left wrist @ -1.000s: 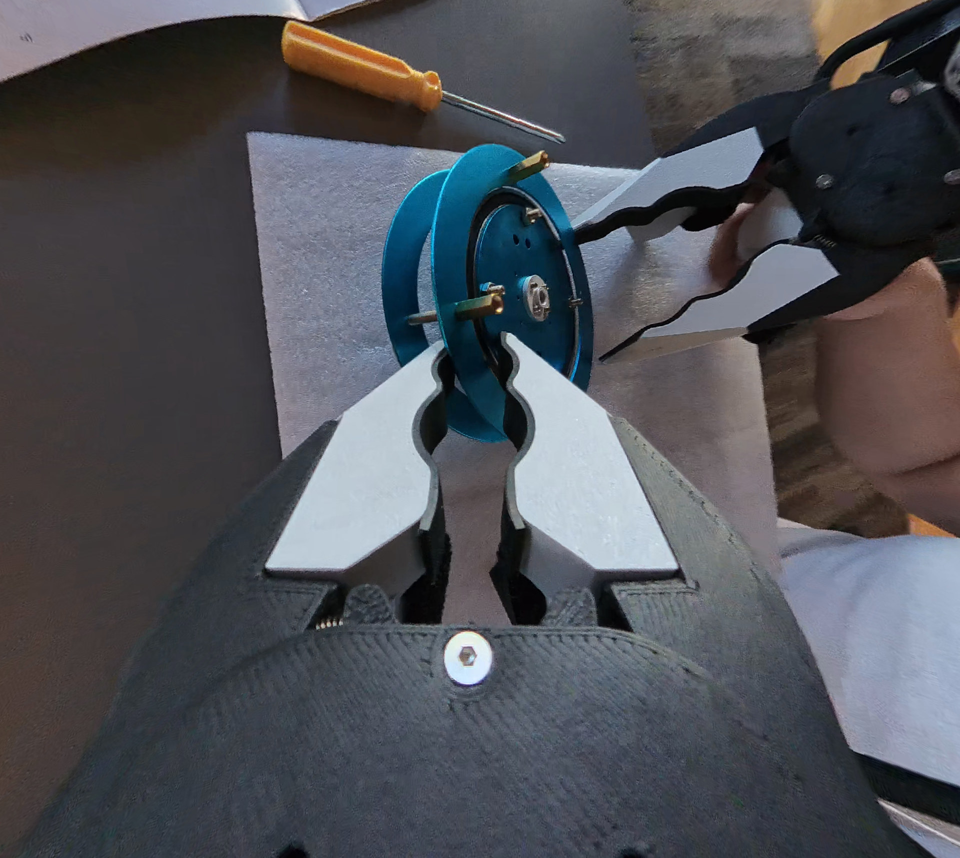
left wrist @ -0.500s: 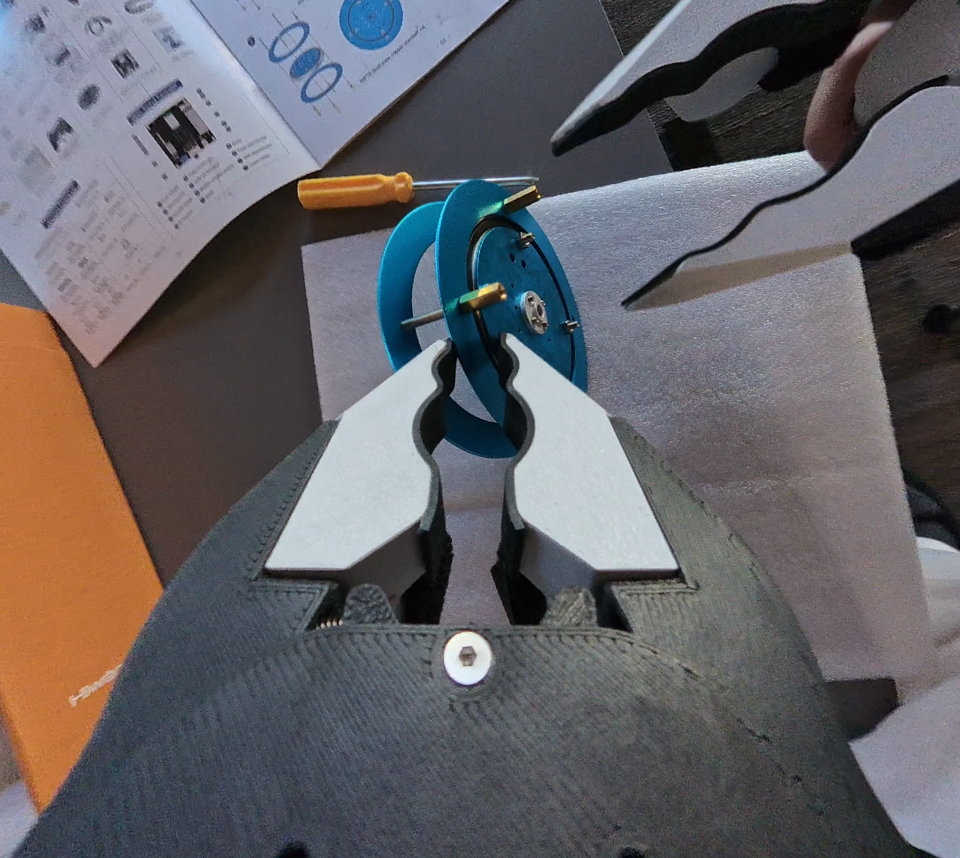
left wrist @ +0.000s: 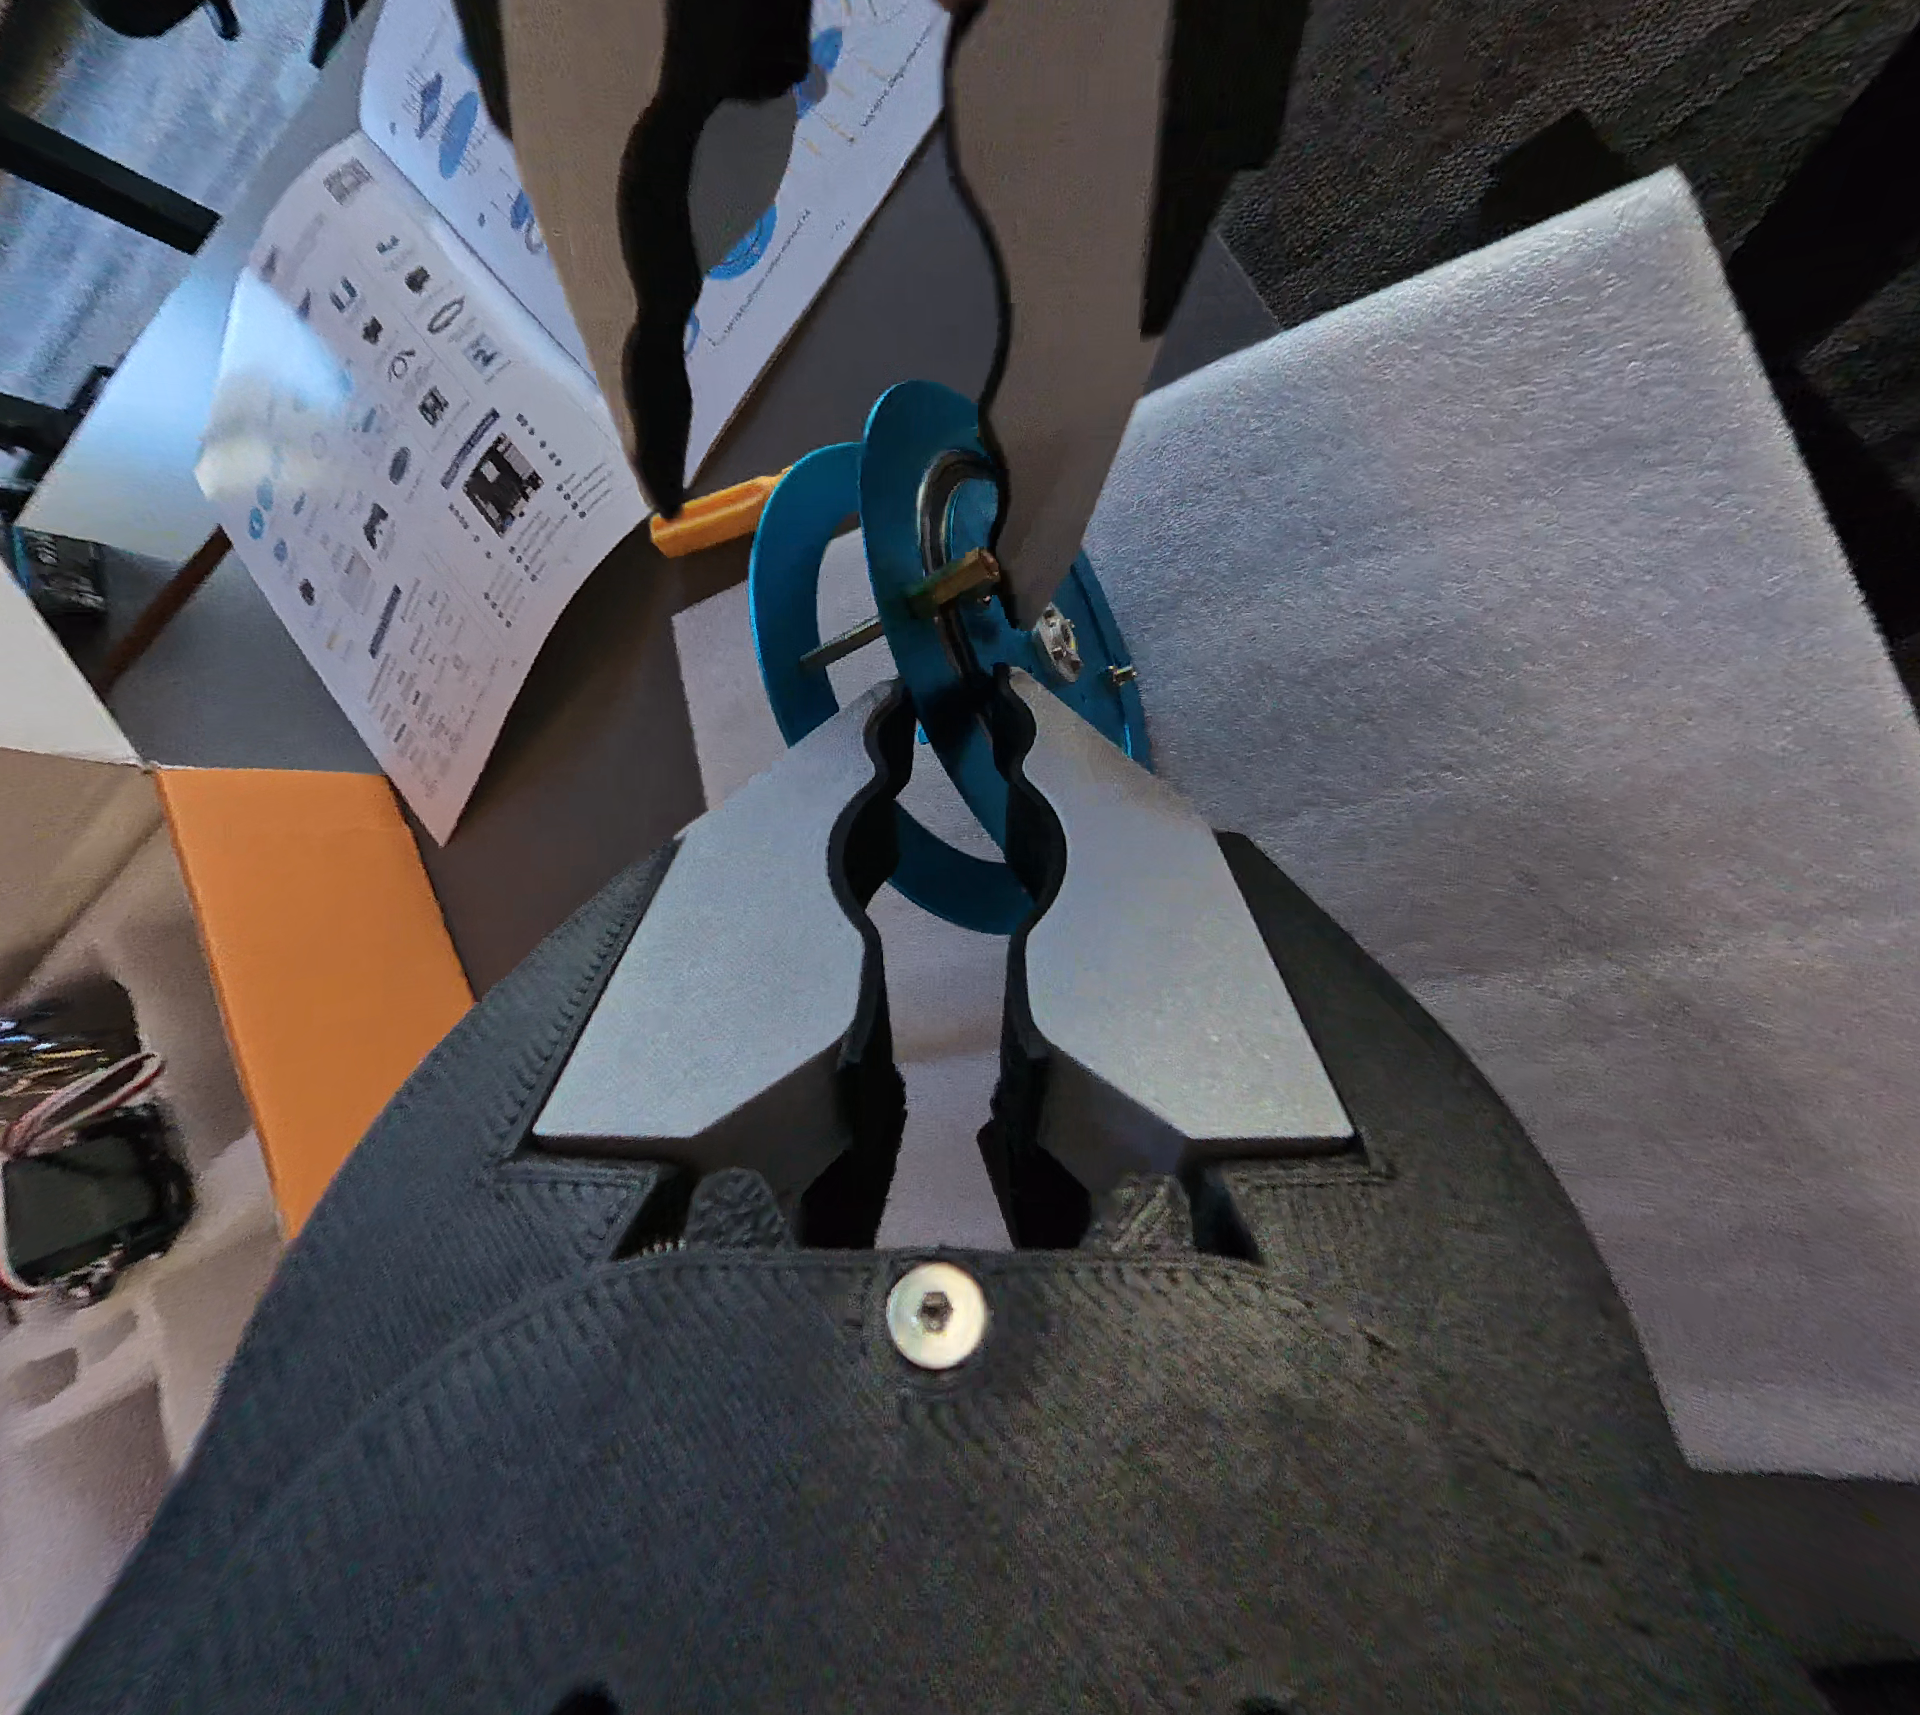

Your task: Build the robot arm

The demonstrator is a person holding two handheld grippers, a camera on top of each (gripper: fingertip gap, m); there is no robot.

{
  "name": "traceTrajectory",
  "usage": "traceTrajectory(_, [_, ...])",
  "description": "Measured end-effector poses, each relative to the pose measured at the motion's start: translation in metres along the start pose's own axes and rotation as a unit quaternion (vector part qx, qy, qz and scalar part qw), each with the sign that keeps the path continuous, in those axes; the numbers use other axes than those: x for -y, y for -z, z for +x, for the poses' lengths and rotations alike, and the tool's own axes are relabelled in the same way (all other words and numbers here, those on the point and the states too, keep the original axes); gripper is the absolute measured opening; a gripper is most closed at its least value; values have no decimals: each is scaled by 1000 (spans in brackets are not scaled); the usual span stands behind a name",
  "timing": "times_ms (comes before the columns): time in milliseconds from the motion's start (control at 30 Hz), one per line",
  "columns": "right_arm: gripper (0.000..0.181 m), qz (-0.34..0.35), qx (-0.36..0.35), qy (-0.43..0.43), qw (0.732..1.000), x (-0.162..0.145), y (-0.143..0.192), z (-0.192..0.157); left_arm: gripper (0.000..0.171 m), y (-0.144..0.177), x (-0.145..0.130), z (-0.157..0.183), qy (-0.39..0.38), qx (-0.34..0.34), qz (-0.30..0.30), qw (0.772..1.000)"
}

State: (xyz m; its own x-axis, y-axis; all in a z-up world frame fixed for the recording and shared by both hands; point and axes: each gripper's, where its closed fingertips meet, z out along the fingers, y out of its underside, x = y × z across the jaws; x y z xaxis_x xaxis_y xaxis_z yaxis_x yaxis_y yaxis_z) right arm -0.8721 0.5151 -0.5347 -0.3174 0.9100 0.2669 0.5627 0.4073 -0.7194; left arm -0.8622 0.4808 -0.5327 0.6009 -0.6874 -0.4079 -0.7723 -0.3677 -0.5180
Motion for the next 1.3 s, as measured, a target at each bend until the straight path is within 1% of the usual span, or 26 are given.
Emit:
traceTrajectory(100, [67,-64,52,12,997,-15,-10,-9,13,0,0,1,-20,7,8,1000])
traceTrajectory(167, [50,-62,72,5,995,-11,-10,-14,14,0,-3,-1,-25,5,7,1000])
traceTrajectory(300, [43,-41,56,-4,998,-10,-10,-14,14,0,-7,-5,-17,-1,28,999])
traceTrajectory(400, [41,-23,44,-12,999,-9,-11,-14,13,0,-10,-10,-27,17,50,998])
traceTrajectory(500, [36,-15,39,-21,999,-9,-13,-12,10,11,-10,-11,-25,37,96,994])
traceTrajectory(567, [36,-10,38,-23,999,-9,-14,-13,11,28,-8,-14,-2,47,146,988])
traceTrajectory(600, [35,-8,37,-22,999,-8,-14,-13,15,36,-8,-16,17,49,168,984])
traceTrajectory(667, [35,-3,33,-19,999,-8,-13,-14,32,49,-9,-23,57,42,204,976])
traceTrajectory(733, [34,4,33,-14,999,-7,-13,-17,51,51,-13,-32,86,32,224,970])
traceTrajectory(767, [33,8,33,-9,999,-6,-13,-18,60,48,-15,-35,97,16,227,969])
traceTrajectory(833, [32,14,32,-6,999,-6,-13,-19,65,35,-18,-32,129,-46,224,965])
traceTrajectory(900, [32,19,30,-3,999,-5,-12,-20,66,19,-22,-24,161,-110,210,958])
traceTrajectory(967, [31,23,25,4,999,-5,-11,-22,59,8,-23,-12,177,-166,199,949])
traceTrajectory(1000, [30,26,23,9,999,-5,-11,-24,54,2,-25,-8,175,-179,195,948])
traceTrajectory(1067, [29,29,18,22,999,-4,-9,-29,46,-6,-26,-4,161,-178,194,951])
traceTrajectory(1167, [27,32,7,32,999,-5,-7,-34,24,-6,-22,6,132,-184,206,952])
traceTrajectory(1233, [27,31,1,28,999,-7,-5,-36,21,-5,-19,9,113,-168,211,956])
traceTrajectory(1267, [26,30,-5,25,999,-9,-4,-36,15,-5,-18,10,104,-158,214,959])
traceTrajectory(1300, [27,27,-14,21,999,-11,-3,-36,14,-5,-17,11,99,-146,216,960])
